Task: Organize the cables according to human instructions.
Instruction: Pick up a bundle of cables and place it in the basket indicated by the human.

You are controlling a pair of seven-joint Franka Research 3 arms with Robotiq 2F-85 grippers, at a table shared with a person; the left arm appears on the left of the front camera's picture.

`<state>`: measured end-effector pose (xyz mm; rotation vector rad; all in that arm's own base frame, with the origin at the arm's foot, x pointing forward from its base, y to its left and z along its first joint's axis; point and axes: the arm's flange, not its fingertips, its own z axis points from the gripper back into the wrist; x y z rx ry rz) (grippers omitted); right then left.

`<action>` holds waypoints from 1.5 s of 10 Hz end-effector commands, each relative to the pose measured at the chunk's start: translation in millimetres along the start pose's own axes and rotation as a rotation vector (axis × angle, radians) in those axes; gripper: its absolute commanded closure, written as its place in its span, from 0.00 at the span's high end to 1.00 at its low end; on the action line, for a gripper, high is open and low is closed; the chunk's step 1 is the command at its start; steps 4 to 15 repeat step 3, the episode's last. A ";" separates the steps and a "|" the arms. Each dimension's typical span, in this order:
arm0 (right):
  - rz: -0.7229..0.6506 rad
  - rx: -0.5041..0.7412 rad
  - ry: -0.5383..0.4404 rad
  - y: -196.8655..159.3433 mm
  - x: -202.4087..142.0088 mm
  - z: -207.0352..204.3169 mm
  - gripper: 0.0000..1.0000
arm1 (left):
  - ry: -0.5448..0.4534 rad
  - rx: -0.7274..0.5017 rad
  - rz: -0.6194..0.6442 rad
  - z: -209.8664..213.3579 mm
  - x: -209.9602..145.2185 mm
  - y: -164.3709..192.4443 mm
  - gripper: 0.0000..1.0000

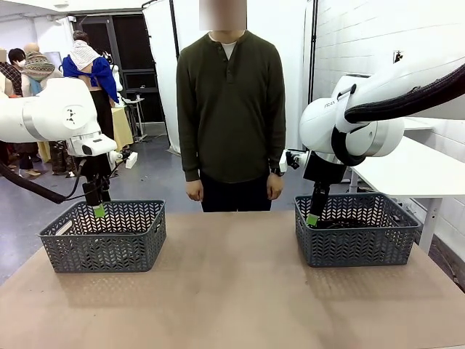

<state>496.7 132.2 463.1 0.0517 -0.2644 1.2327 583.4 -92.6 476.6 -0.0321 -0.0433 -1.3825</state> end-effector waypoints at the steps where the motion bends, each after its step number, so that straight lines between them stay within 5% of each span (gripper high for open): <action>1: 0.000 0.000 0.010 -1.8 0.8 0.0 1.00 | 0.015 0.026 -0.027 1.8 0.9 1.8 1.00; 15: 0.000 0.000 0.010 -1.8 0.8 0.0 1.00 | 0.015 0.026 -0.027 1.8 0.9 1.8 1.00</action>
